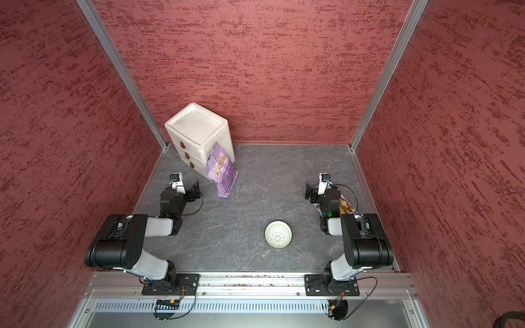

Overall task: Pour the oats into the breakfast bowl
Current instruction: Pick up the bowl from the center of the board.

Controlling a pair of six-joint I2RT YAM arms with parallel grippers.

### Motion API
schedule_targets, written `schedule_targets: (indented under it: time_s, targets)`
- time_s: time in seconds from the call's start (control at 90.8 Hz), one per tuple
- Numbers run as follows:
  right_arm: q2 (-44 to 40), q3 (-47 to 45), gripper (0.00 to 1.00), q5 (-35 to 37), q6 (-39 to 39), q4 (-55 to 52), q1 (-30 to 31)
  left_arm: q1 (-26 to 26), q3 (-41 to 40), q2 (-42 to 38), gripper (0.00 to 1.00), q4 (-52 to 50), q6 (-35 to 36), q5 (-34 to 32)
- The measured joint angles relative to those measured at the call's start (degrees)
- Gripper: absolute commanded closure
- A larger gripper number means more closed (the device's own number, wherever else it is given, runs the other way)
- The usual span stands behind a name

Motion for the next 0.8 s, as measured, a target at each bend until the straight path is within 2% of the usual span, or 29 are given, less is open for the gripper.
schedule_targets:
  time_s: [0.386,0.474,0.573,0.65,0.727,0.804]
  targets:
    - [0.00,0.00,0.01,0.00,0.02,0.00,0.00,0.04,0.02,-0.07,0.00,0.04,0.00,0.37]
    - [-0.94,0.00,0.02,0.07,0.02,-1.07,0.02,-0.44,-0.02,-2.10,0.00,-1.68,0.31,-0.39]
    - [-9.68,0.33,0.01,2.25,0.94,-9.05,0.52,-3.87,0.13,-11.15,0.00,-7.85,0.85,-4.24]
    - [-19.39,4.02,0.01,5.55,6.80,-20.63,0.74,-7.82,1.62,-21.42,0.00,-15.67,-1.95,-8.09]
    - [-27.08,11.67,0.01,7.13,13.49,-35.04,0.70,-9.70,4.50,-32.17,0.00,-25.57,-7.58,-9.22]
    - [-32.17,18.10,0.01,7.43,19.78,-45.83,0.44,-8.76,5.79,-41.40,0.00,-32.22,-14.93,-9.66]
